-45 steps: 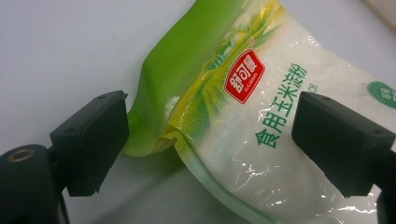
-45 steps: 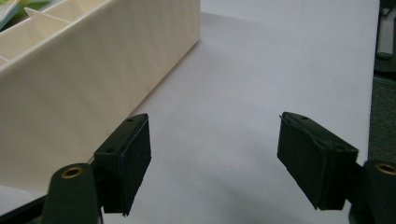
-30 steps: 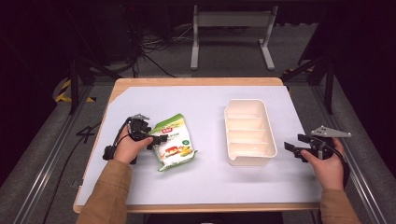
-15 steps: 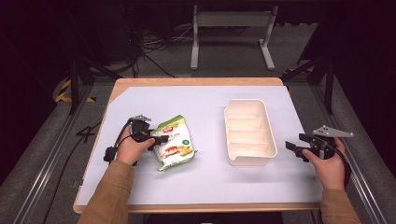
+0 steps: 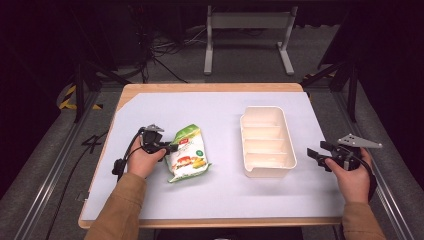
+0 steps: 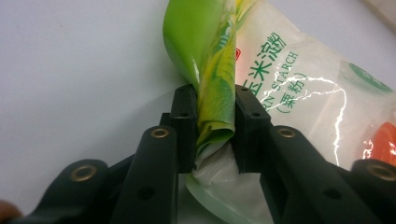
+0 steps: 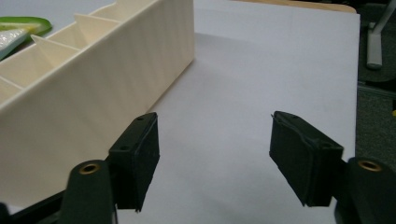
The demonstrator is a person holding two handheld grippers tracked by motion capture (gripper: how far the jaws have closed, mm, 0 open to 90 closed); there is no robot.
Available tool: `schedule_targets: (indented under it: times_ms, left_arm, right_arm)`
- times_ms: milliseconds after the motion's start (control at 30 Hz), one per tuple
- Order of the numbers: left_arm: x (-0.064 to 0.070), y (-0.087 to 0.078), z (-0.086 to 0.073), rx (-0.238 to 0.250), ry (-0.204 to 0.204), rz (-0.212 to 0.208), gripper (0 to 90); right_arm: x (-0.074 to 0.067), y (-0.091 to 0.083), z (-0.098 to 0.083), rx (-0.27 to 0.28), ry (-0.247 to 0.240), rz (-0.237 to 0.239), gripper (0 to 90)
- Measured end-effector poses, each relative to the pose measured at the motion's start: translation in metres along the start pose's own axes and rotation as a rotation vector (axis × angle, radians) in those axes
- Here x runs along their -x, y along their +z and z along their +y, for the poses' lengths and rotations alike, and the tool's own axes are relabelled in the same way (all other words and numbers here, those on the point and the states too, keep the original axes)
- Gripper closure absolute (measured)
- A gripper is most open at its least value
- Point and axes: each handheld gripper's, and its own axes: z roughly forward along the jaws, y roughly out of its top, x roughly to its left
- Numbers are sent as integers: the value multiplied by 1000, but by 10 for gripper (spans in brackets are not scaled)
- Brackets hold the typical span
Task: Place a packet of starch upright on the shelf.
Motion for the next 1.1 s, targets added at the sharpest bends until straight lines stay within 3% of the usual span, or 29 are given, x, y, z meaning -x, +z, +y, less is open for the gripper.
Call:
schedule_targets:
  times_ms: [267, 633, 800, 967, 1100]
  left_arm:
    - [-1, -8, 3, 3, -21, -13, 776]
    - [19, -44, 19, 82, 57, -71, 789]
    - [32, -59, 25, 79, 110, -89, 794]
    - [47, -73, 30, 79, 164, -80, 797]
    - [57, -81, 33, 88, 178, -74, 798]
  right_arm:
    - [0, -4, -1, -13, 29, 29, 496]
    - [-3, -9, 4, 17, 19, 22, 496]
    - [-5, -11, 6, 30, 12, 25, 508]
    - [-10, -15, 11, 43, -2, 31, 532]
    - [-16, -18, 16, 53, -14, 37, 542]
